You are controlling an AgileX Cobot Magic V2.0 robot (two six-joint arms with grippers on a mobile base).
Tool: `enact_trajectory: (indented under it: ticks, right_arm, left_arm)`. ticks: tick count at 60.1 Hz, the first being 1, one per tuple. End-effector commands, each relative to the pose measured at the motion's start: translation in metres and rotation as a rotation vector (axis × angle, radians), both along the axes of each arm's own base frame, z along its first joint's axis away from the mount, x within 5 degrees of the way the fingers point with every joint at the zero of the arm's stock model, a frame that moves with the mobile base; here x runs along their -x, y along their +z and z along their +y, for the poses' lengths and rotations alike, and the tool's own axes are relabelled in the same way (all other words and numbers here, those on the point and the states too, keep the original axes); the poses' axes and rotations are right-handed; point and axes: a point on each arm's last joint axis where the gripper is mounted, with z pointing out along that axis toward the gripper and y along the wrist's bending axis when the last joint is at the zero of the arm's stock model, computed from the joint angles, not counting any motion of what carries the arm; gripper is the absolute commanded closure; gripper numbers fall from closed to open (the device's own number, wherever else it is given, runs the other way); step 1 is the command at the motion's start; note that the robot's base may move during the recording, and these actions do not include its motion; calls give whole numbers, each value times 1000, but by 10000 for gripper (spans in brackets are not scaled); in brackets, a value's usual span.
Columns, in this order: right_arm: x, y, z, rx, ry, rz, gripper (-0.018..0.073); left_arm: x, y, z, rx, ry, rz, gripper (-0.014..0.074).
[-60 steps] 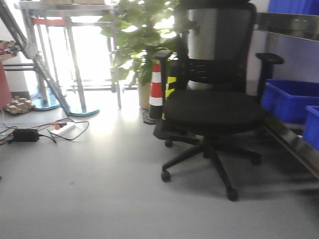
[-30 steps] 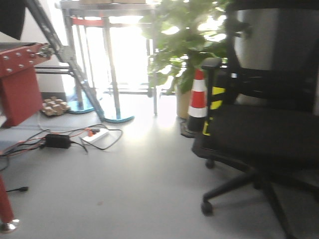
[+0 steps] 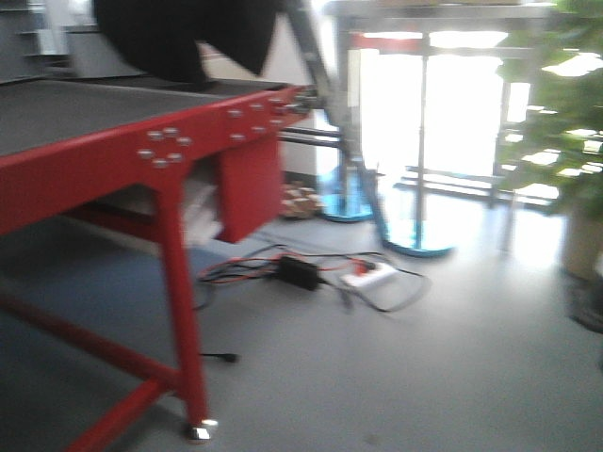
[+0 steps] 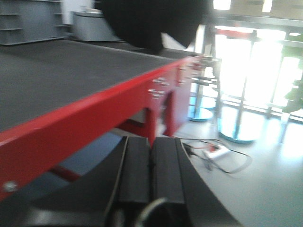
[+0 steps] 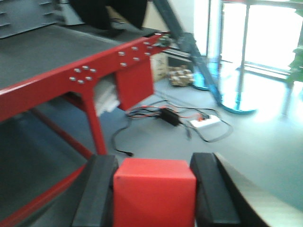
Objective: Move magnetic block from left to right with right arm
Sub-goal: 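Turn the base and drive to the second grey carpeted table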
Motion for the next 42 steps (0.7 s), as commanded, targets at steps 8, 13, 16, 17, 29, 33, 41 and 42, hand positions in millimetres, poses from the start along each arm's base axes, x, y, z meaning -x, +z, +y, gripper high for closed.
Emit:
enact_trajectory:
  ticks: [8,13,16,17,29,33,41,42]
  right_arm:
    - [-1,15,1,-6,2,-104,461]
    - [-1,15,1,-6,2,-104,461]
    - [-1,15,1,-6,2,-104,461]
    - [-1,15,1,-6,2,-104,461]
    - [-1,15,1,-6,2,-104,461]
    - [-1,15,1,-6,2,-104,461]
    - [-1,15,1,-6,2,-104,461]
    - [-1,15,1,-6,2,-104,461]
  left_arm:
    - [2,6,0,16,-6,-95,713]
    - [2,6,0,16,-6,-95,712]
    - [2,6,0,16,-6,-95,713]
    - [2,6,0,16,-6,-95,712]
    - [2,6,0,16,-6,-95,712]
    - [2,6,0,16,-6,-95,713]
    - [2,6,0,16,-6,-95,713]
    - [2,6,0,16,-6,-95,713]
